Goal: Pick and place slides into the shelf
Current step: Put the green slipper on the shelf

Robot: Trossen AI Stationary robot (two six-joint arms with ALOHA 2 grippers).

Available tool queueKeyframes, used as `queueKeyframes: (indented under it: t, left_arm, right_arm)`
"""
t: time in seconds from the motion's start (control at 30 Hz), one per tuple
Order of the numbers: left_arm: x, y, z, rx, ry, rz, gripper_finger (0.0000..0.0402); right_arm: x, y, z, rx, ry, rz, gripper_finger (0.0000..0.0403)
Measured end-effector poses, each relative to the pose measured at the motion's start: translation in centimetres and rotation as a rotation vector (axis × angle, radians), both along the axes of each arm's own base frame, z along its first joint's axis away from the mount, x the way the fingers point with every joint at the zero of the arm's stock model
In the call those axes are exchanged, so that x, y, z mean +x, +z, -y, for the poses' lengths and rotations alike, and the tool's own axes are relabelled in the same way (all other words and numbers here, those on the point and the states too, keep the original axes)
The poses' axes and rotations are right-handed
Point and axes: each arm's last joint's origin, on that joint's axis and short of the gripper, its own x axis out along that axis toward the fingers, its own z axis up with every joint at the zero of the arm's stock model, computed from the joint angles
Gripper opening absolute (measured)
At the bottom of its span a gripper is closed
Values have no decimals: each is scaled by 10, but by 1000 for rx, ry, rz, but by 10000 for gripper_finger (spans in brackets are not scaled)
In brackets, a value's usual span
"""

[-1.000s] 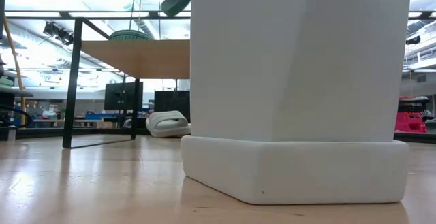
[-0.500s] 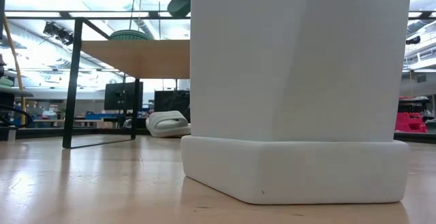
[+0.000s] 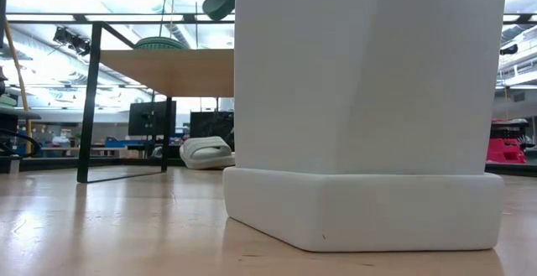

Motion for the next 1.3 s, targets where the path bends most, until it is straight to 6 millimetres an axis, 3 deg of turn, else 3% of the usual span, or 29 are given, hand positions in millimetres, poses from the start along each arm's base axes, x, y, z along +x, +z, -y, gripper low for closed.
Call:
queueKeyframes:
  t: [0.3,0.73,1.03,1.3]
  left_arm:
    - [-1,0,-3,1,8,-3,12]
    - [-1,-1,-4,2,17,-10,14]
    - [-1,1,-3,15,-12,2,101]
    - [-6,6,1,47,-103,14,145]
  right_arm:
    - [0,-2,2,32,-4,-12,283]
    - [-1,-3,4,39,-11,-16,92]
    - [-2,-2,9,44,-24,-14,87]
    - [-12,15,24,53,-4,-39,86]
